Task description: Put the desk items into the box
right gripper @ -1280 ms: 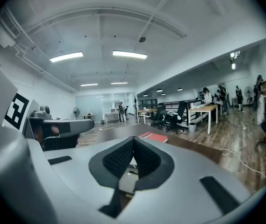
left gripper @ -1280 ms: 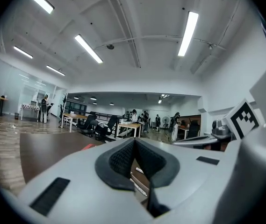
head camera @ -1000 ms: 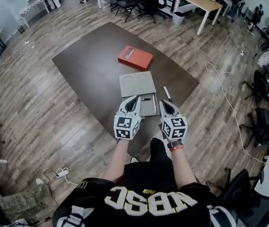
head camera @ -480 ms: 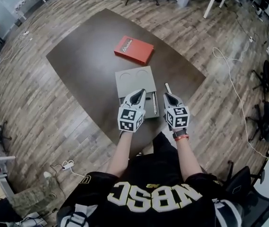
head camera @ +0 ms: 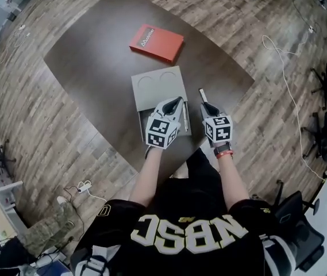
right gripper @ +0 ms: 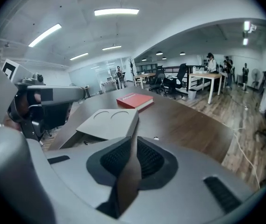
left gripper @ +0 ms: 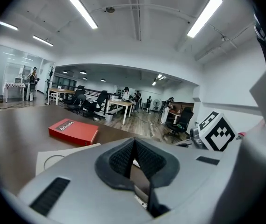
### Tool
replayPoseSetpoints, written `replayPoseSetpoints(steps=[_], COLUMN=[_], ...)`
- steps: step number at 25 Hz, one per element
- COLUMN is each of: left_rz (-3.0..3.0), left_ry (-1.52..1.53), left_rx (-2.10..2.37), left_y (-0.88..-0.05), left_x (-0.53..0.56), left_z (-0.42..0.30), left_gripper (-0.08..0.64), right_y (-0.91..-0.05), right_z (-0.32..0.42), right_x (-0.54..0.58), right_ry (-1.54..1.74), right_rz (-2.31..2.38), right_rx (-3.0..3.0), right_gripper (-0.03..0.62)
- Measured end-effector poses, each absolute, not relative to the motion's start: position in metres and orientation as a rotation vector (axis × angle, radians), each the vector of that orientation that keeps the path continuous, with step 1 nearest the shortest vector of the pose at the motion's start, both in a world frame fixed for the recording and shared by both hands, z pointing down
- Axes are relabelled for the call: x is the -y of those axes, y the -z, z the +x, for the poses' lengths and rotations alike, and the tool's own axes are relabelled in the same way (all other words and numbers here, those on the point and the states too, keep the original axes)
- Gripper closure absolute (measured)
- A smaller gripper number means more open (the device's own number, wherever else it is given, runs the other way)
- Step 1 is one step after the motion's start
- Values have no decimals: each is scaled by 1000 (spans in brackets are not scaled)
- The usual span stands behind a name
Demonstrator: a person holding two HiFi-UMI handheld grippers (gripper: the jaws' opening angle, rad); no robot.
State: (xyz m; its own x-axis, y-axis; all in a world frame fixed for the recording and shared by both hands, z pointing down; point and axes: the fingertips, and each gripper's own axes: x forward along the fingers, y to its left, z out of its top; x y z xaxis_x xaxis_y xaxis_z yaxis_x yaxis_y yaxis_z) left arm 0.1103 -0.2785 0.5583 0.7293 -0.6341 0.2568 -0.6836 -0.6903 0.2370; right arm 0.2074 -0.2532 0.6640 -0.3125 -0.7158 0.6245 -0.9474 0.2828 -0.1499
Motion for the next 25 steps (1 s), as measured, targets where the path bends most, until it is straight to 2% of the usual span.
replayPoseSetpoints(steps=[15, 25], left_rz=[2545, 2519], left_ry=[-302, -333], left_rx=[974, 977], left_y=[-607, -620], left_x=[308, 310], left_z=[137, 134], left_gripper=[546, 546], right_y=[-744, -769], right_z=[239, 242], right_x=[291, 296], right_ry=[-770, -765], right_rz=[1362, 1331], right_rx=[1988, 1914], right_gripper=[457, 468])
